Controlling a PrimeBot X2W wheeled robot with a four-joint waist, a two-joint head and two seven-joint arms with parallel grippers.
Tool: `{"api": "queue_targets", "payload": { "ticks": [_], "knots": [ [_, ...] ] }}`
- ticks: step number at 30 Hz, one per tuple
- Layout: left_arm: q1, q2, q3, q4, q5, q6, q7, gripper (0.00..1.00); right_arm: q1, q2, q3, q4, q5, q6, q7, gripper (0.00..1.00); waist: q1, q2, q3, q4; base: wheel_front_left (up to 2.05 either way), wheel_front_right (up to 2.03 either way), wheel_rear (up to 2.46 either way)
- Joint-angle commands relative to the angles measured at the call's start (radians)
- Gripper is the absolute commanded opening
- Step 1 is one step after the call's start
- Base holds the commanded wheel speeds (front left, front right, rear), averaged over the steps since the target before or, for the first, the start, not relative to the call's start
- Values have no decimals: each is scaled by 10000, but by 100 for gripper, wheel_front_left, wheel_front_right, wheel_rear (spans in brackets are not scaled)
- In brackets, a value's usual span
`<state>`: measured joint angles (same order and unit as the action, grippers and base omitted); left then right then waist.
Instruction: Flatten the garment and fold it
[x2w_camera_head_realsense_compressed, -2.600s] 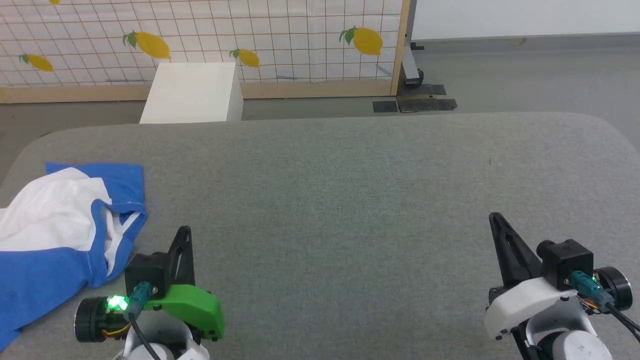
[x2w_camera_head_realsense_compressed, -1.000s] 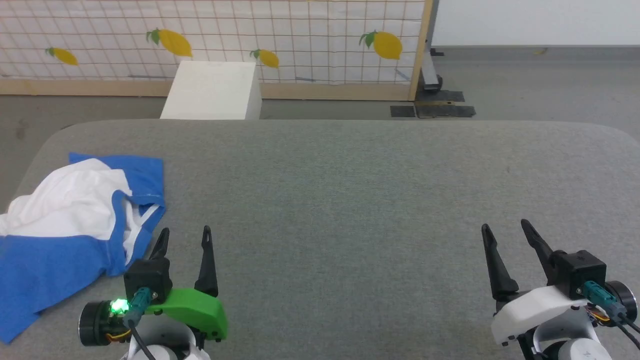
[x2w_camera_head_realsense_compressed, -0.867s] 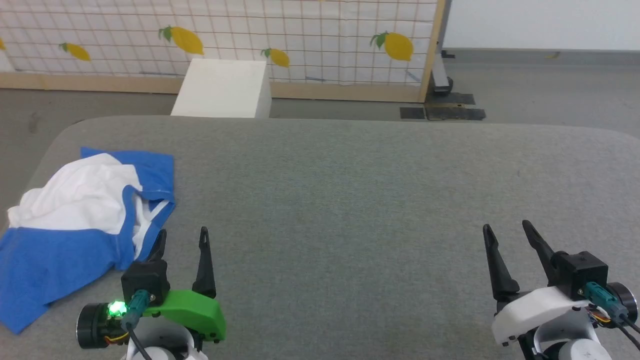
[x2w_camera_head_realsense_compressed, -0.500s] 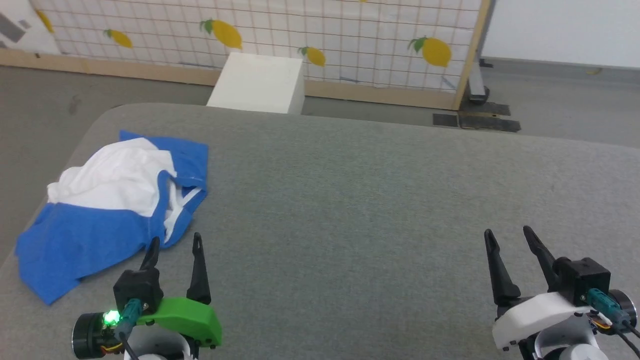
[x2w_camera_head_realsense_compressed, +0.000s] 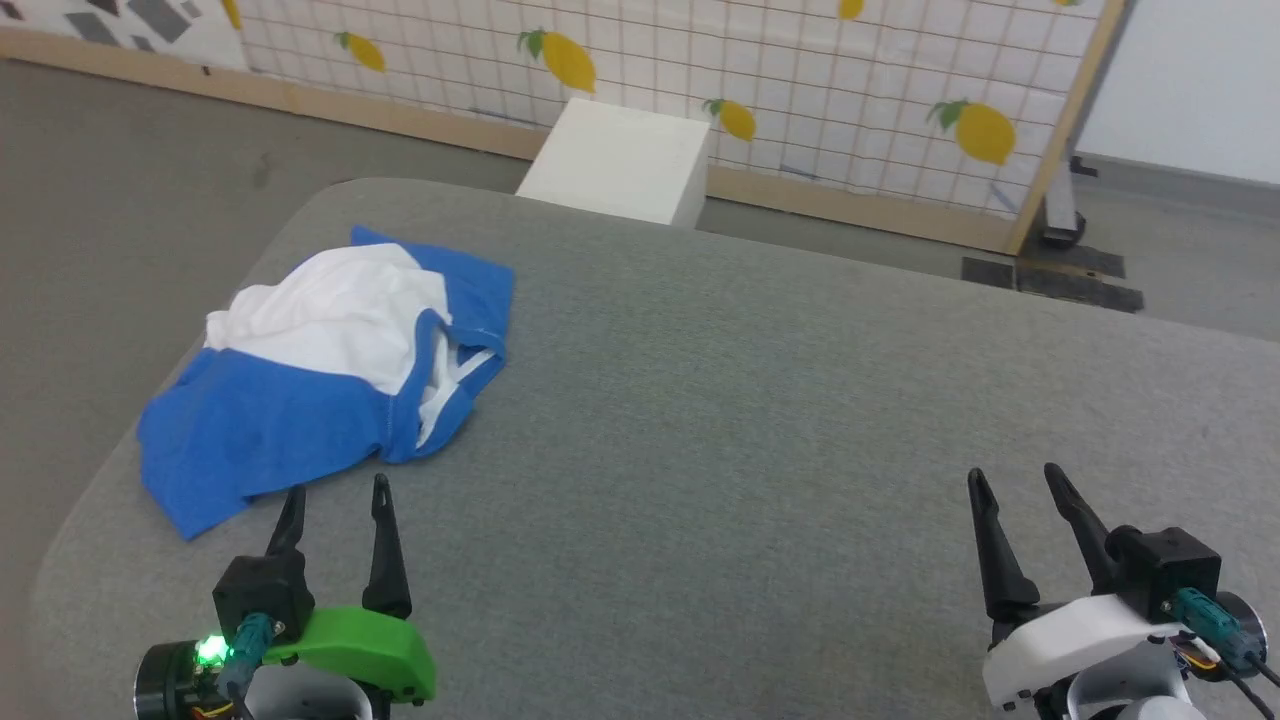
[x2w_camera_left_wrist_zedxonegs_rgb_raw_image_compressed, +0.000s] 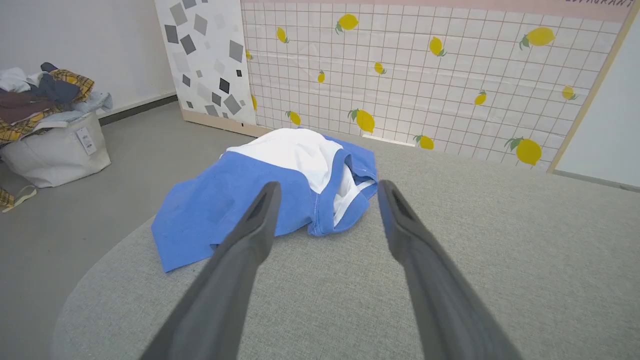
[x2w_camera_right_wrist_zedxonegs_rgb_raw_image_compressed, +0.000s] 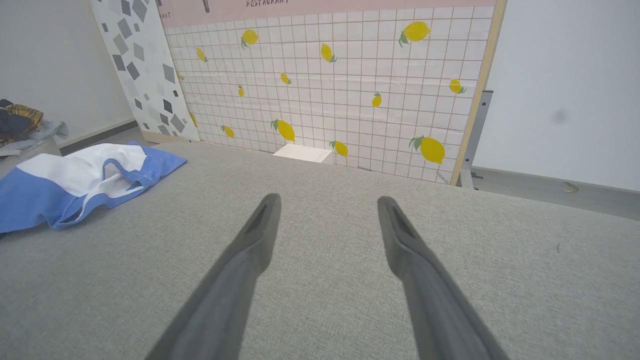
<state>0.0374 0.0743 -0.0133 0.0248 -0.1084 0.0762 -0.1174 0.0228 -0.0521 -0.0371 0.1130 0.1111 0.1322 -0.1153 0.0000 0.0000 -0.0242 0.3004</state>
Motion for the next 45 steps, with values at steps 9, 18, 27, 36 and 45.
{"api": "queue_targets", "payload": {
  "ticks": [9, 18, 27, 36, 45],
  "knots": [
    [254, 126, -60, 19, -278, 221, -261, 100, 186, 9, -24, 251, 234, -8, -286, 100, 0, 0, -52, 846, -1, -1, -1],
    [347, 163, -138, 57, -445, 383, -448, 100, 218, 11, -59, 484, 386, -9, -474, 100, 0, 0, -103, 1341, -2, -2, -2],
    [420, 264, -233, 139, -613, 521, -653, 100, 273, 12, -51, 690, 463, -11, -679, 100, 0, 0, -111, 1839, 0, 0, 0],
    [489, 335, -310, 205, -787, 674, -840, 100, 316, 14, -109, 887, 587, -12, -866, 100, 0, 0, -89, 2274, 0, 0, 0],
    [579, 367, -364, 283, -1002, 836, -1024, 100, 351, 15, -178, 1022, 710, -13, -1022, 100, 0, 0, -67, 2646, 0, 0, 0]
  ]
}}
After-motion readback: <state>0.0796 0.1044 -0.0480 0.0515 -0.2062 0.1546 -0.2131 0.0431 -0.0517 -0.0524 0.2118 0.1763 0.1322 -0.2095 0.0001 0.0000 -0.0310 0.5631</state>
